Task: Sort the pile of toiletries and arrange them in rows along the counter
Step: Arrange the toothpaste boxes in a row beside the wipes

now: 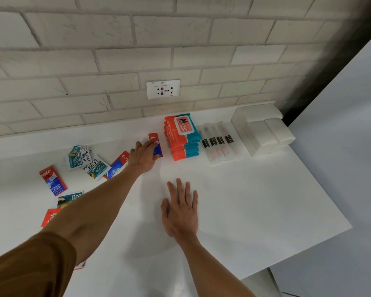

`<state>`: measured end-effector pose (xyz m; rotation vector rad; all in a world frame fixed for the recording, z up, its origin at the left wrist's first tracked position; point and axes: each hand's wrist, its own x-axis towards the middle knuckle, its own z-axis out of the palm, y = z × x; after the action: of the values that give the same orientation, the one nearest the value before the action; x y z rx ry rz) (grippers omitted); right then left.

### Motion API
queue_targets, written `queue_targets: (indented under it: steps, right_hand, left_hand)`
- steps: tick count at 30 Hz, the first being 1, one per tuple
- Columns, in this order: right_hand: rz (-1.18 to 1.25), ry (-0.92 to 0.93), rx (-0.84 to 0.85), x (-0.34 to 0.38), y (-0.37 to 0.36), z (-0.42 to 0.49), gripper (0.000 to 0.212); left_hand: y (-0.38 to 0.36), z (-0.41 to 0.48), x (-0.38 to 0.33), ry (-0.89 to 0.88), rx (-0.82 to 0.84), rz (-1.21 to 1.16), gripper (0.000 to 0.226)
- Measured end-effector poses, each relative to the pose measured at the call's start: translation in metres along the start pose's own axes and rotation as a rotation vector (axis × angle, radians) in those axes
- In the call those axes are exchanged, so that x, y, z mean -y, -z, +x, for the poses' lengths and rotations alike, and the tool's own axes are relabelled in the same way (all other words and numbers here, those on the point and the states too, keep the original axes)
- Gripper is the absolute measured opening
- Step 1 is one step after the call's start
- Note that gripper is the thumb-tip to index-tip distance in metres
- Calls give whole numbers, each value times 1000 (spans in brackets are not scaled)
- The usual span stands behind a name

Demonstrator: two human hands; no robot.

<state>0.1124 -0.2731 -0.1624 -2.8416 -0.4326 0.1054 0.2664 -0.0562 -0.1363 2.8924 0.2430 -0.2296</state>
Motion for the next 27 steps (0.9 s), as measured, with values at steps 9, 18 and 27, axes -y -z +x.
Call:
queue_targets:
  steps: [9,18,27]
  right_hand:
    - [-1,3,-3,-1,-1,-1,61]
    - [13,-2,2,-1,-2,0,61]
    - [7,4,-6,-2,-3,-2,62]
  left_hand:
    - [9,-3,-1,2,-33,-82,54]
    - [30,-30,42,84,-181,-187,46]
    - [14,-85,82,202,-168,-103,34]
